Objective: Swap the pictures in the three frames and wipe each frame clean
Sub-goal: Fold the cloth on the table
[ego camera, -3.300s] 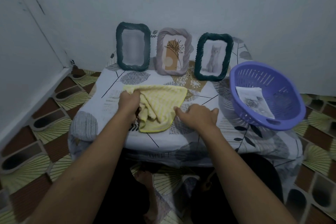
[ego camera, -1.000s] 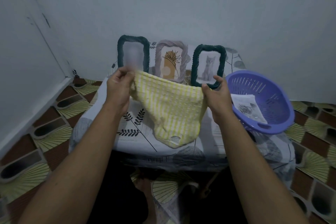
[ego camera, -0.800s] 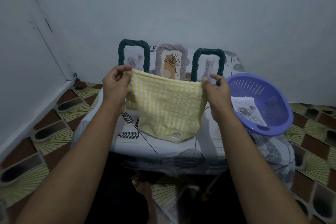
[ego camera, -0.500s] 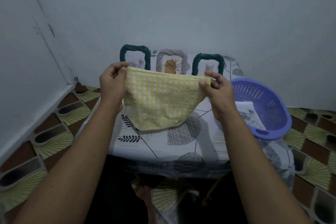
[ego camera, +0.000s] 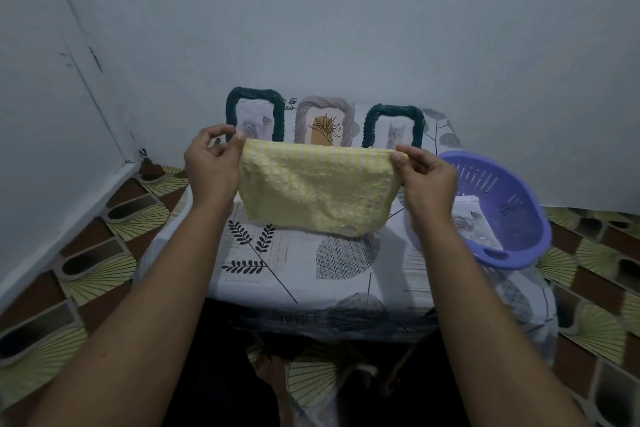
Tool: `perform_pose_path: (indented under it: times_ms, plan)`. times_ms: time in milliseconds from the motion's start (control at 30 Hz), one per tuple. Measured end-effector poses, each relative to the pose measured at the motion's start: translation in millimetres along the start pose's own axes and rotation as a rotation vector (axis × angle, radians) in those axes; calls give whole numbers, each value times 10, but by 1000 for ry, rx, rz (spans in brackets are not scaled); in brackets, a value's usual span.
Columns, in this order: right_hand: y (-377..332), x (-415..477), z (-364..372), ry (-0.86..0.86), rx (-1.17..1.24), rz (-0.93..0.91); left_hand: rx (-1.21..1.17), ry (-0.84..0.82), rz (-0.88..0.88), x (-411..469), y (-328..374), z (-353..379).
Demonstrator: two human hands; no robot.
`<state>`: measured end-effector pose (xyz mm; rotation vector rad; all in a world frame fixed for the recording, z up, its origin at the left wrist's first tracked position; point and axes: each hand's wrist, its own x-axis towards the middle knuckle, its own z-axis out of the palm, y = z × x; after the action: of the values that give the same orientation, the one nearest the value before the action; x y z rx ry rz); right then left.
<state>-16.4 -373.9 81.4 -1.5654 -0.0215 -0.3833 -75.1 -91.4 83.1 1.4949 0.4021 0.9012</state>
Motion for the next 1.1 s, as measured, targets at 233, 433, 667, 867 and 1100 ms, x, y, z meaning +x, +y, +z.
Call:
perform_pose_path:
  times_ms: [233,433,667,867,1100]
  plan:
    - [60,-33,-19,37,37,25,-87,-54,-73,32,-64,26]
    - [86,-48,-40,101,-65,11,116,-79,-20,42,-118,18]
    - [65,-71,-17,113,-192,-17,264,-25,77,-5,-89,60]
    - [-1,-104,47,97,-172,-3,193,33,68,-5,-53,92]
    - [-84,-248,256,35,-84,29,156,50,176,-194,124,205]
